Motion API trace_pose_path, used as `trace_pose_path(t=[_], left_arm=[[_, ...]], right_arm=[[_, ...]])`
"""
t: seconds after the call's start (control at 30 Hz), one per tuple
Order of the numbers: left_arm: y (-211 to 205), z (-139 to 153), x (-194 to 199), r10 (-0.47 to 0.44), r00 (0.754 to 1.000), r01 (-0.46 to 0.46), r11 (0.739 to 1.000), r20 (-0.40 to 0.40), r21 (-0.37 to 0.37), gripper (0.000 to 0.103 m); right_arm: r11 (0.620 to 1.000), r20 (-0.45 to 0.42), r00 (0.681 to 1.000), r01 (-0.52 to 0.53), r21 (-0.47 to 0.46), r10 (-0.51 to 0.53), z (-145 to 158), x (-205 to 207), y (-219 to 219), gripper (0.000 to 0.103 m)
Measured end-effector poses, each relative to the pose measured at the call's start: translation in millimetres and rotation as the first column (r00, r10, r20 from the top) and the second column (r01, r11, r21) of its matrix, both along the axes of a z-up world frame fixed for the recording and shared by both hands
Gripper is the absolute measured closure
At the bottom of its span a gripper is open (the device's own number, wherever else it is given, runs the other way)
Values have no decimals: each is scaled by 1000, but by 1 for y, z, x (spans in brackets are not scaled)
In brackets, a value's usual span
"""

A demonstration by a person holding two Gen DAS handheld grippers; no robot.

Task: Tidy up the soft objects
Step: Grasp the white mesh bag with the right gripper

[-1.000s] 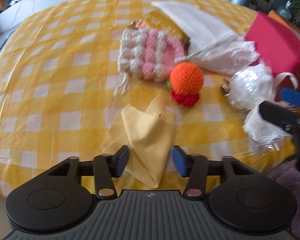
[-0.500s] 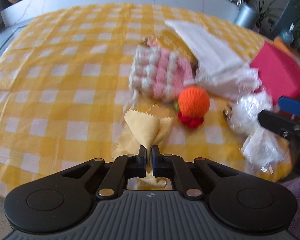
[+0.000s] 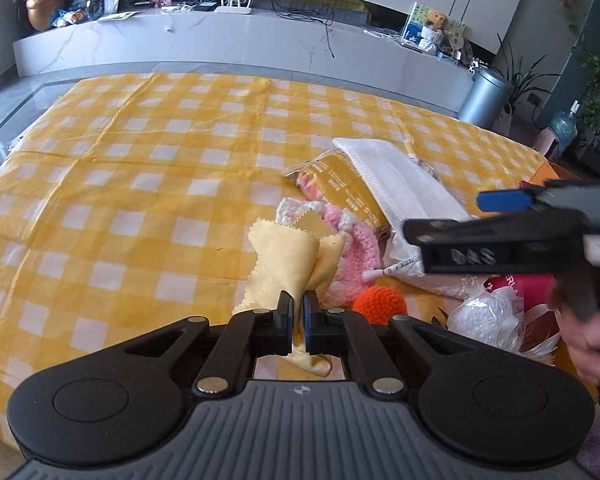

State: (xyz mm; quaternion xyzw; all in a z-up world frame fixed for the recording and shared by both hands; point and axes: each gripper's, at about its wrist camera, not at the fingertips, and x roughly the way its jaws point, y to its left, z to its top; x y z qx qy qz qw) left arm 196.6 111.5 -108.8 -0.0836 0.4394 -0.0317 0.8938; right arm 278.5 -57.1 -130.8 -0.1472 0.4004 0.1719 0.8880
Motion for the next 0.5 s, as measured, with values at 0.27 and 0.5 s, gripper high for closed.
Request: trace_pose_path(t=[0.27,0.5], left_arm=[[3,-3,7,-9,1000,8,1000,-10,-15,97],[3,2,2,-3,1000,3,1000,-9,-19,97]], right_arm=[[998,-70,998,-7,-56,3,-13,44,13,44],[998,-140,989,-53,-25,49,-16,43,15,92]])
